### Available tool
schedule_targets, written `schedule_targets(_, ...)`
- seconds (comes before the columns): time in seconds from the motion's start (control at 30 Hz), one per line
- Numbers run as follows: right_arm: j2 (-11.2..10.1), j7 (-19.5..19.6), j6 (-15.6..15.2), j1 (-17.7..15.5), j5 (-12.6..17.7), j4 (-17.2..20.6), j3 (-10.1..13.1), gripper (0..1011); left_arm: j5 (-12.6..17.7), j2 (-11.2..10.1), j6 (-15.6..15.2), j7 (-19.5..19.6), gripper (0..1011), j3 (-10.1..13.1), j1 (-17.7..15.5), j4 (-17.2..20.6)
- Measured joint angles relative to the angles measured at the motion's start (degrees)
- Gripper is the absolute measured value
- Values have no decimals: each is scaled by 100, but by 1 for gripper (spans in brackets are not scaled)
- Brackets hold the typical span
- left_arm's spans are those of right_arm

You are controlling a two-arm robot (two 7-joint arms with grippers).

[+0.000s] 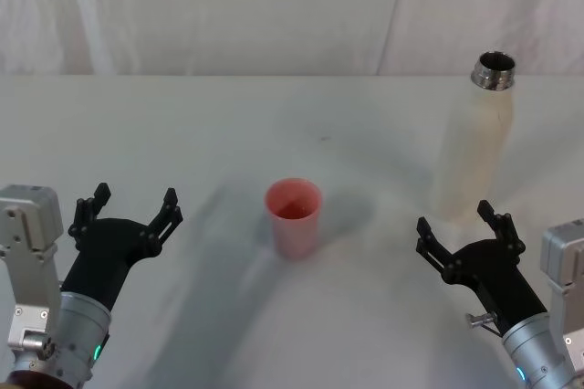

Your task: Grasp the thermos with one hand and pour water into the cup lid.

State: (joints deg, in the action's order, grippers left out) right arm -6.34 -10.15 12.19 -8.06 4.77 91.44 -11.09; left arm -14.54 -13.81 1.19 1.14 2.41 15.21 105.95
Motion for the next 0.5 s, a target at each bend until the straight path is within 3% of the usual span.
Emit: schedule_targets(0.5, 0, 5, -5, 0, 0, 0, 0, 1002, 0, 0, 0, 0, 1001, 0, 0, 0)
